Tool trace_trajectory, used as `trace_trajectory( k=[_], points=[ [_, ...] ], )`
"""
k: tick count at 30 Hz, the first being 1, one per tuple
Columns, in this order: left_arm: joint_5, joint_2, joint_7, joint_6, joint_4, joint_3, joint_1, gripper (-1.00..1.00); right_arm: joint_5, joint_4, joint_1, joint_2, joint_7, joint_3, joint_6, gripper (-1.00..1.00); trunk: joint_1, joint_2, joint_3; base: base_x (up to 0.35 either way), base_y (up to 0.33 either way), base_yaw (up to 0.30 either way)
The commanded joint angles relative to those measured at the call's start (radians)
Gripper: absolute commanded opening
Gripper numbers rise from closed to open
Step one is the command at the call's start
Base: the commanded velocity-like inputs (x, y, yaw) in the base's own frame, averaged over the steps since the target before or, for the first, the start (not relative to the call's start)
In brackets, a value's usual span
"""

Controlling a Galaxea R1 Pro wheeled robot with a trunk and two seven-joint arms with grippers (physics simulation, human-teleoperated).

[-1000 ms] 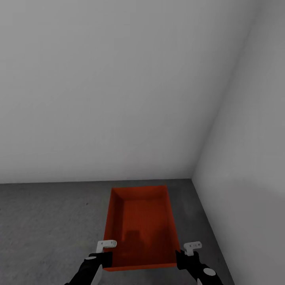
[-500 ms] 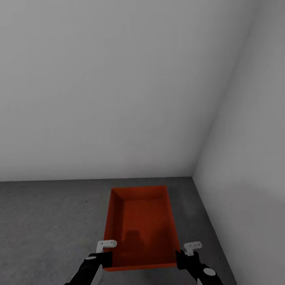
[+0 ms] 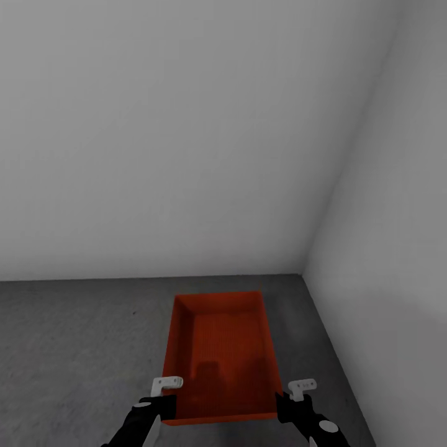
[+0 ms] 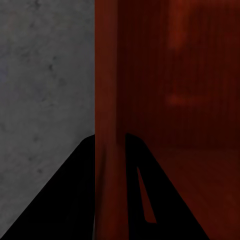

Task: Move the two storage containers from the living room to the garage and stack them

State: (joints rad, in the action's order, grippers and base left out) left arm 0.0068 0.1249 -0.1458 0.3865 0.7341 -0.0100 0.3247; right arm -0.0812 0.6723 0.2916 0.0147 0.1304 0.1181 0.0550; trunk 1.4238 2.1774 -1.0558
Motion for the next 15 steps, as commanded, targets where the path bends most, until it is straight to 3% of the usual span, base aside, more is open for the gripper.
trace_trajectory(
  k=[1,8,15],
  points=[
    [-0.021,-0.049,-0.021,0.009,0.001,-0.012,0.001,-1.00,0.000,0.004,0.000,0.002,0.017,0.015,-0.012,-1.00,0.004,0.008,-0.004,0.000,0.000,0.000],
    [-0.021,-0.049,-0.021,0.009,0.001,-0.012,0.001,-1.00,0.000,0.004,0.000,0.002,0.017,0.015,-0.012,-1.00,0.031,0.057,-0.026,0.000,0.000,0.000],
    [-0.021,-0.049,-0.021,0.009,0.001,-0.012,0.001,-1.00,0.000,0.004,0.000,0.002,0.017,0.015,-0.012,-1.00,0.031,0.057,-0.026,0.000,0.000,0.000]
  ],
)
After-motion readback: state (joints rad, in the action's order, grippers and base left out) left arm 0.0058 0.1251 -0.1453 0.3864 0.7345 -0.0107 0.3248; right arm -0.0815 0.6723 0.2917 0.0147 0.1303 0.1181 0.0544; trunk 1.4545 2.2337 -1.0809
